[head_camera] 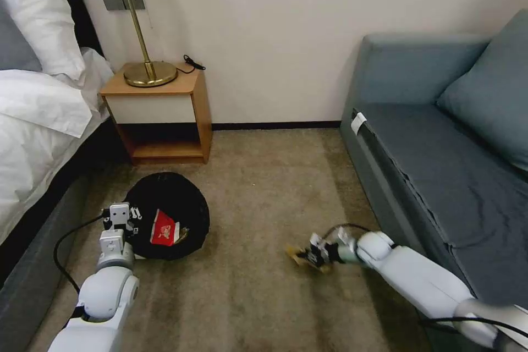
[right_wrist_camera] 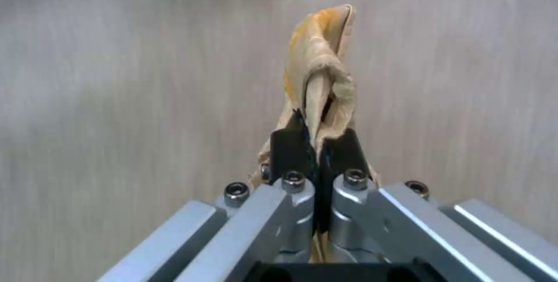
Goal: Pick up the trash bin, then pick up the garbage on the floor and place it into the trash bin.
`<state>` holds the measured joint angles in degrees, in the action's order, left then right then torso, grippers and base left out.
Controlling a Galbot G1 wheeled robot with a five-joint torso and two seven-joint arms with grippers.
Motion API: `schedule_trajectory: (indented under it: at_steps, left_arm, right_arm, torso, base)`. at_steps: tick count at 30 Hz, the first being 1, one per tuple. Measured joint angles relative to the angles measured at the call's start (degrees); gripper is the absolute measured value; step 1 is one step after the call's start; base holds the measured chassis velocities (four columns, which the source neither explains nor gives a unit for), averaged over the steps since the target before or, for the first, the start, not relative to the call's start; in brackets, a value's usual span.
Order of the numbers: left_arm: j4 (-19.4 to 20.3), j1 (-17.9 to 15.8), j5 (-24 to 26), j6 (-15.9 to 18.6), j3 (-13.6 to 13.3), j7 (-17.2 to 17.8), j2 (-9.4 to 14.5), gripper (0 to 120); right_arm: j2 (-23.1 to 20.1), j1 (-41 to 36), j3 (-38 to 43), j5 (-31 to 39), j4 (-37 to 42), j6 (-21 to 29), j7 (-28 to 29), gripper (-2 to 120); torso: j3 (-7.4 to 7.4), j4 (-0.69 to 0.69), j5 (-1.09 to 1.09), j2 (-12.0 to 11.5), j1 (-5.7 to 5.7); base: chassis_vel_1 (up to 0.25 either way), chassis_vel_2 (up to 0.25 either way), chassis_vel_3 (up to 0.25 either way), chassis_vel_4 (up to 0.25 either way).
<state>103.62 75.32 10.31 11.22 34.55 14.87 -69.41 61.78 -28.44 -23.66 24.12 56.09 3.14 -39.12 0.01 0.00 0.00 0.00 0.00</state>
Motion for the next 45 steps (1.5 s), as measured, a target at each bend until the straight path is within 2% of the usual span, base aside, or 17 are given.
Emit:
schedule_trajectory:
  at_steps: [1, 3, 6, 12, 22, 33, 35, 38, 39, 41, 43, 45]
  left_arm:
    - [0.0, 0.0, -0.02, -0.02, -0.17, -0.12, -0.03, 5]
    - [0.0, -0.01, -0.05, -0.03, -0.25, -0.21, -0.05, 5]
    - [0.35, -0.25, -0.19, -0.04, -0.56, -0.51, -0.21, 5]
    - [1.58, 0.34, -0.71, -0.7, -0.89, -2.93, -0.08, 5]
    - [3.26, 1.18, -1.61, -0.86, -1.04, -3.34, -0.83, 5]
    - [4.76, 1.82, -2.86, -0.86, -1.84, -3.18, -2.2, 5]
    - [4.92, 1.86, -3.02, -0.86, -1.89, -3.15, -2.34, 5]
    - [5.06, 1.91, -3.32, -0.87, -2.03, -3.09, -2.58, 5]
    - [5.06, 1.91, -3.32, -0.87, -2.03, -3.09, -2.58, 5]
    - [5.03, 1.85, -3.76, -1.0, -2.04, -3.16, -2.68, 5]
    - [4.89, 1.78, -4.18, -1.3, -2.04, -3.33, -2.68, 5]
    - [4.64, 1.65, -4.38, -1.51, -2.03, -3.34, -2.69, 5]
  right_arm:
    - [1.9, 1.53, 0.13, 1.46, 1.54, 0.0, 0.53, 0]
    - [2.78, 2.27, 0.02, 2.25, 2.41, 0.03, 0.79, 0]
    - [6.95, 6.24, -1.63, 5.84, 8.13, 0.58, 1.58, 0]
    - [9.78, 9.07, -4.04, 9.75, 12.65, 1.47, 3.09, 0]
    - [17.08, 10.25, -7.18, 10.39, 7.15, -1.16, 5.8, 0]
    - [18.79, 10.06, -9.52, 9.62, 5.52, -2.42, 9.65, 0]
    - [18.83, 9.91, -9.68, 9.58, 5.81, -2.4, 10.1, 4]
    - [18.98, 9.59, -9.94, 9.58, 6.8, -1.98, 11.14, 19]
    - [18.98, 9.59, -9.94, 9.58, 6.8, -1.98, 11.14, 19]
    - [18.98, 9.54, -10.02, 9.64, 7.61, -1.51, 11.52, 29]
    - [18.79, 9.62, -10.32, 9.66, 8.12, -1.35, 11.7, 32]
    - [18.11, 9.94, -10.89, 9.72, 9.31, -0.96, 11.82, 42]
  torso:
    - [0.0, 0.01, -0.01, 0.0, 0.0]
    - [0.0, 0.01, -0.01, 0.0, 0.0]
    - [0.0, 0.03, -0.01, 0.0, 0.0]
    - [-0.01, 0.0, -0.02, 0.0, 0.0]
    - [0.0, 0.01, -0.01, 0.0, 0.0]
    - [-0.01, 0.0, 0.0, 0.0, 0.0]
    - [-0.01, -0.01, 0.0, 0.0, 0.0]
    - [-0.01, 0.0, 0.0, 0.0, 0.0]
    - [-0.01, 0.0, 0.0, 0.0, 0.0]
    - [-0.01, 0.0, 0.0, 0.0, 0.0]
    - [-0.01, 0.0, 0.01, 0.0, 0.0]
    - [-0.01, 0.0, 0.0, 0.0, 0.0]
  base:
    - [0.0, 0.0, 0.0, 0.0]
    - [0.0, 0.0, 0.0, 0.0]
    - [0.0, 0.0, 0.0, 0.0]
    - [0.0, 0.0, 0.0, 0.0]
    - [0.0, 0.0, 0.0, 0.0]
    - [0.0, 0.0, 0.0, 0.0]
    - [0.0, 0.0, 0.0, 0.0]
    - [0.0, 0.0, 0.0, 0.0]
    - [0.0, 0.0, 0.0, 0.0]
    - [0.0, 0.0, 0.0, 0.0]
    - [0.0, 0.0, 0.0, 0.0]
    - [0.0, 0.0, 0.0, 0.0]
